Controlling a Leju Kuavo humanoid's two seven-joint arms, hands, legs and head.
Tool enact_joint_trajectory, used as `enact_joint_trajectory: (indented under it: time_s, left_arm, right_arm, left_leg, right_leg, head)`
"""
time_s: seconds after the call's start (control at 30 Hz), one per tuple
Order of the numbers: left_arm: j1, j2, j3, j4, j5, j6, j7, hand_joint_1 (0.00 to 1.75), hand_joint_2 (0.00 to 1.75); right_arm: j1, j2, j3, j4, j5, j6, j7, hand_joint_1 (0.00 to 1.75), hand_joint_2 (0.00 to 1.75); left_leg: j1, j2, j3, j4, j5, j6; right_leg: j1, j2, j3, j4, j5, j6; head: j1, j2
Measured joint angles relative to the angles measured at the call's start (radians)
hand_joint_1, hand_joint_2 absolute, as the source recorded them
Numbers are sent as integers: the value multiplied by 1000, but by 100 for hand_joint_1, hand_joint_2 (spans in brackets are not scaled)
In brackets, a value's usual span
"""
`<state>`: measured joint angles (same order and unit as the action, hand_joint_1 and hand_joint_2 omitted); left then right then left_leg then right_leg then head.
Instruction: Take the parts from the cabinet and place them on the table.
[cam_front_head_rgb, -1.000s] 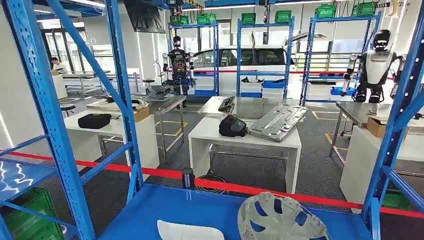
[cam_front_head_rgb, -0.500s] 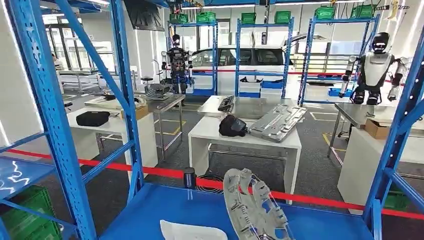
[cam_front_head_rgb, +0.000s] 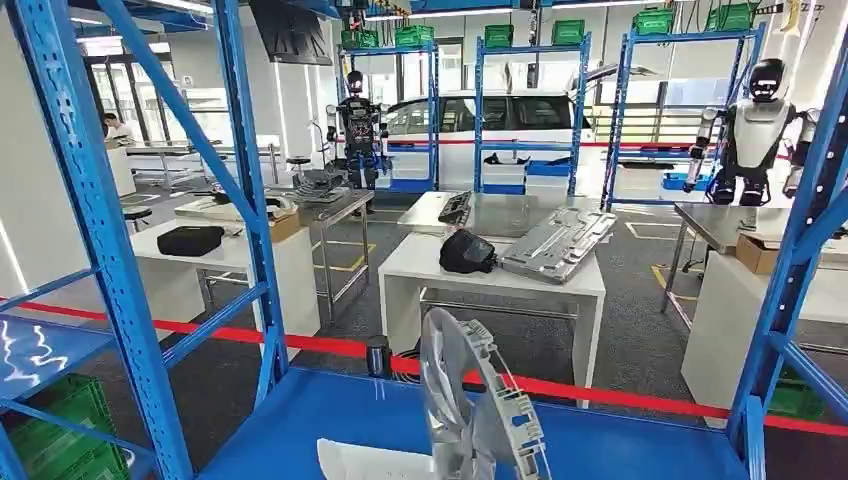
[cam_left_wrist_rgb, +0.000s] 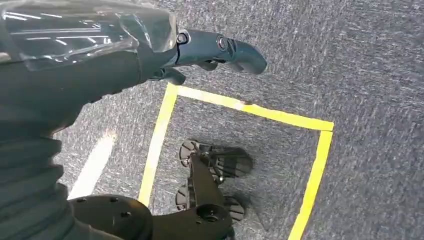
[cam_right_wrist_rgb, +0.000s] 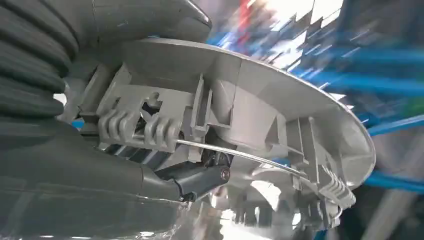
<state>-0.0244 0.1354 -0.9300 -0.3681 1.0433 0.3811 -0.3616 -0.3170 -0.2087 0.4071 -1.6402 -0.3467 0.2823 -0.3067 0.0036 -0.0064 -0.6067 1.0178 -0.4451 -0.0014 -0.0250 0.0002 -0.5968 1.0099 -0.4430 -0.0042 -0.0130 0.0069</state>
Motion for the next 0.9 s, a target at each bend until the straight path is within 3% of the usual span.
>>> enact_joint_trajectory:
  time_s: [0.03, 0.1, 0.13, 0.17, 0.2, 0.23, 0.3, 0.33, 0.37, 0.43, 0.5, 0.53, 0.63, 0.67, 0.7, 0.73, 0.8, 0.83, 0.87, 0.9]
  left_arm:
    - [2, -1, 0, -1, 0, 0, 0, 0, 175]
    - [4, -2, 5, -2, 25, -15, 1, 0, 175]
    - [8, -2, 8, -6, 35, -23, 0, 0, 175]
    - [14, -2, 11, -12, 44, -29, -1, 0, 175]
    - [20, -2, 14, -17, 49, -34, -3, 0, 175]
    - [24, -1, 14, -22, 53, -35, -6, 0, 175]
    - [27, 2, 14, -31, 56, -36, -8, 0, 175]
    - [27, 4, 15, -34, 57, -37, -10, 0, 175]
    - [27, 5, 15, -36, 58, -37, -11, 0, 175]
    - [31, 5, 18, -42, 59, -37, -12, 0, 175]
    - [33, 5, 19, -45, 60, -37, -13, 0, 175]
    - [33, 4, 19, -49, 60, -37, -14, 0, 175]
    - [33, 5, 19, -52, 60, -37, -14, 0, 175]
    - [34, 5, 19, -52, 60, -35, -14, 0, 175]
    - [34, 4, 19, -52, 60, -35, -14, 0, 175]
    - [35, 4, 19, -53, 60, -35, -14, 0, 175]
    - [36, 4, 18, -58, 60, -35, -14, 0, 175]
    - [35, 4, 18, -59, 61, -35, -16, 0, 175]
    - [35, 4, 18, -60, 61, -35, -17, 0, 175]
    - [36, 5, 18, -60, 63, -34, -20, 0, 175]
  right_arm:
    - [2, 5, -6, -18, -14, 10, 0, 175, 175]
    - [5, 16, -11, -42, -62, 49, 0, 175, 175]
    - [11, 20, -16, -50, -105, 76, 0, 175, 175]
    - [21, 25, -23, -61, -155, 110, 4, 175, 175]
    - [30, 31, -30, -74, -212, 148, 16, 175, 175]
    - [37, 39, -35, -89, -267, 185, 31, 175, 175]
    - [45, 56, -39, -119, -331, 232, 50, 175, 175]
    - [47, 63, -42, -134, -343, 239, 54, 175, 175]
    - [47, 68, -45, -146, -346, 245, 55, 175, 175]
    - [51, 74, -47, -157, -349, 245, 59, 175, 175]
    - [57, 76, -52, -165, -350, 245, 62, 175, 175]
    - [58, 76, -56, -169, -351, 245, 63, 175, 175]
    - [62, 79, -61, -173, -390, 268, 74, 175, 175]
    - [68, 81, -62, -174, -407, 280, 84, 175, 175]
    - [76, 84, -62, -176, -423, 290, 93, 175, 175]
    - [84, 88, -63, -181, -438, 301, 103, 175, 175]
    - [85, 94, -62, -189, -454, 314, 115, 175, 175]
    - [85, 97, -62, -194, -460, 321, 118, 175, 175]
    - [86, 100, -62, -197, -465, 327, 121, 175, 175]
    - [86, 105, -62, -202, -473, 334, 126, 175, 175]
  left_leg:
    - [1, 2, -15, 40, -28, -6]
    - [6, 2, -85, 195, -102, -15]
    - [7, 3, -121, 267, -127, -17]
    - [8, 4, -146, 311, -135, -18]
    - [9, 4, -143, 300, -119, -17]
    - [9, 5, -117, 244, -83, -16]
    - [9, 5, -26, 66, 1, -7]
    - [7, 4, 6, 1, 6, -1]
    - [1, 4, 15, -6, 1, 1]
    - [-4, 3, 12, -4, 1, 6]
    - [3, 4, 20, -21, 14, 25]
    - [3, 3, 21, -25, 17, 29]
    - [-1, 4, 17, -24, 19, 37]
    - [-3, 4, 16, -24, 19, 37]
    - [-3, 4, 16, -24, 19, 37]
    - [-3, 3, 17, -23, 19, 37]
    - [-3, 1, 17, -18, 17, 35]
    - [-4, 1, 15, -13, 15, 31]
    - [-13, 0, 11, -7, 10, 23]
    - [-10, 1, 11, -7, 11, 21]
  right_leg:
    - [0, 0, 2, 0, -1, -8]
    - [1, 0, 4, 0, -2, -10]
    - [2, 0, 4, 0, -3, -11]
    - [2, 0, 4, 0, -3, -11]
    - [2, 0, 5, 0, -3, -11]
    - [2, 2, 6, 0, -3, -11]
    - [2, 5, 10, 0, -4, -10]
    - [3, 6, 10, 0, -4, -9]
    - [12, 6, 5, 1, -5, -4]
    - [7, 6, 5, -1, -3, 7]
    - [7, 5, 3, -2, -5, 20]
    - [6, 4, -9, 22, -19, 19]
    - [7, 4, -114, 248, -118, 5]
    - [7, 4, -141, 305, -133, 7]
    - [7, 4, -146, 315, -129, 12]
    - [7, 4, -123, 273, -108, 20]
    - [6, 2, -33, 96, -43, 34]
    - [6, -1, 13, 13, -23, 33]
    - [12, 1, 20, 3, -22, 20]
    - [11, 1, 18, 2, -19, 13]
  head:
    - [-4, 0]
    - [-5, 0]
    - [-5, 0]
    - [-5, 0]
    - [-5, 0]
    - [-5, 0]
    - [-5, 0]
    - [-5, 0]
    - [-4, 0]
    - [-2, 0]
    - [-3, 0]
    - [-2, 0]
    - [1, 0]
    - [1, 0]
    - [1, 0]
    - [1, 0]
    - [2, 0]
    - [2, 0]
    - [2, 0]
    - [1, 0]
